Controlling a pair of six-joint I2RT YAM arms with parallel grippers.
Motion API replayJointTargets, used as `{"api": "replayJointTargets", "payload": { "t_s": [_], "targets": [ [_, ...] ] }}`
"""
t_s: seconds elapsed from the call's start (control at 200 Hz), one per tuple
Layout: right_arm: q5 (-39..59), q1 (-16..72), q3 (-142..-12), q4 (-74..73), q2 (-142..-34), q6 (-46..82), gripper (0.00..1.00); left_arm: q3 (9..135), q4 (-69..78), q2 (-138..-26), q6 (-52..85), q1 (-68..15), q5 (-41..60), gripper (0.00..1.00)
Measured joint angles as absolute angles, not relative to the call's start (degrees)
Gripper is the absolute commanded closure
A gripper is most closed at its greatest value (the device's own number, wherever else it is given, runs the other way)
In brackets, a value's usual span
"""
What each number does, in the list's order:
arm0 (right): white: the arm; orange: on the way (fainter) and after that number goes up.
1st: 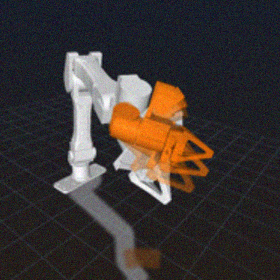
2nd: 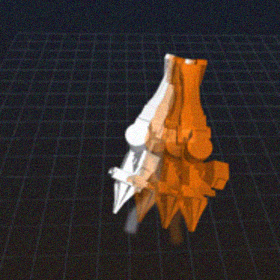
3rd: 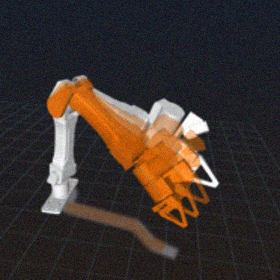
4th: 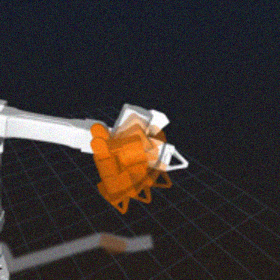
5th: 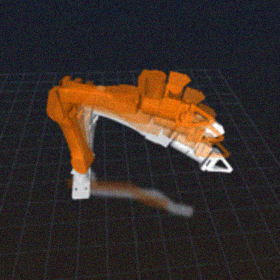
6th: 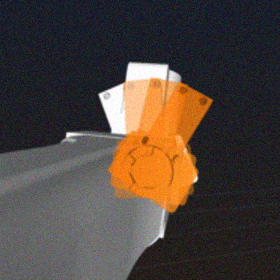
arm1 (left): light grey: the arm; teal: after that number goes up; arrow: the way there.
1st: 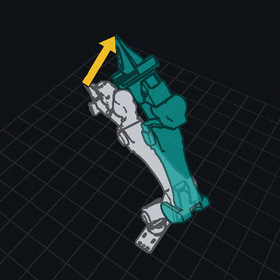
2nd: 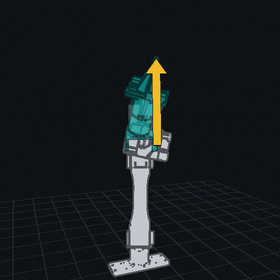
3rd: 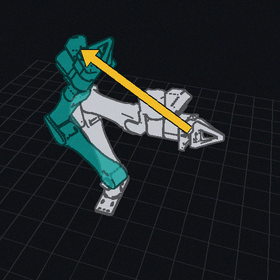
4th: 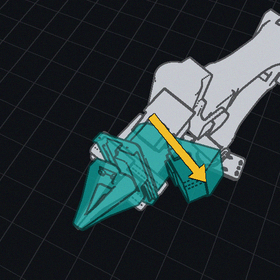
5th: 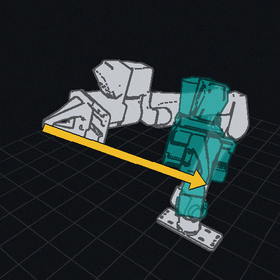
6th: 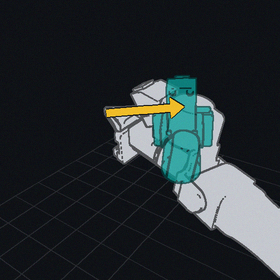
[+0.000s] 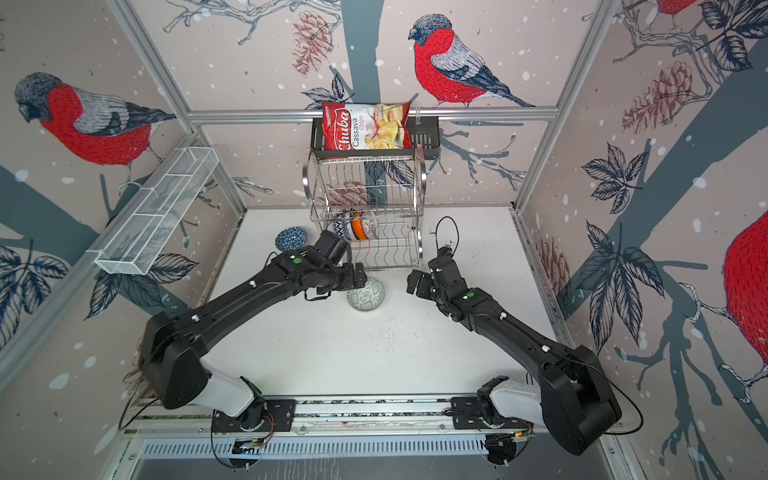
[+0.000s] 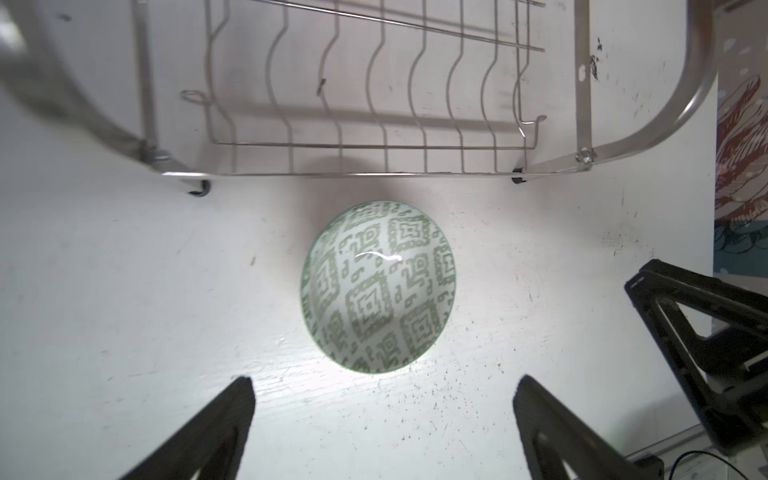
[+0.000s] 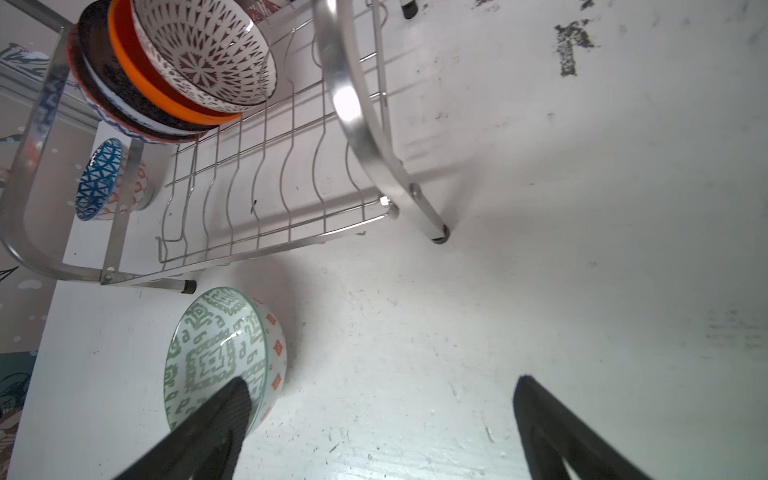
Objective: Load the bowls into the dish rack
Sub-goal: 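Lift the green-patterned bowl with the left gripper while the right gripper approaches, then close the right gripper on the bowl's rim and open the left gripper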
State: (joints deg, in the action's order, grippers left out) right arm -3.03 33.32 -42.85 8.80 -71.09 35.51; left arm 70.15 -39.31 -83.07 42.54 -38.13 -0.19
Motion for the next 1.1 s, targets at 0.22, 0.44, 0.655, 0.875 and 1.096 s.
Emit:
{"api": "replayJointTargets", "payload": {
  "t_s": [0.22,0.44,0.655,0.875,1.096],
  "targets": [
    [-4.5,42.6,-49.4,9.1,-76.7,34.1,0.02,53.5,-33.8,-66.6,46.7,-30.6,-0.8,0.03],
    [-6.2,52.8,-58.8,9.9,-88.4,32.4,0.10,41.2,-27.6,-58.5,48.1,-19.9,7.6,0.03],
    [-8.1,57.4,-72.6,16.5,-102.3,31.6,0.21,32.8,-22.8,-56.5,49.1,-12.3,16.6,0.03],
    [-9.0,60.8,-86.8,24.0,-114.8,31.5,0.39,28.8,-20.0,-54.9,48.4,-5.2,24.1,0.03],
    [-10.3,61.3,-91.9,29.8,-119.4,33.7,0.44,28.4,-20.7,-55.8,45.5,-1.3,28.2,0.03]
  ]
}}
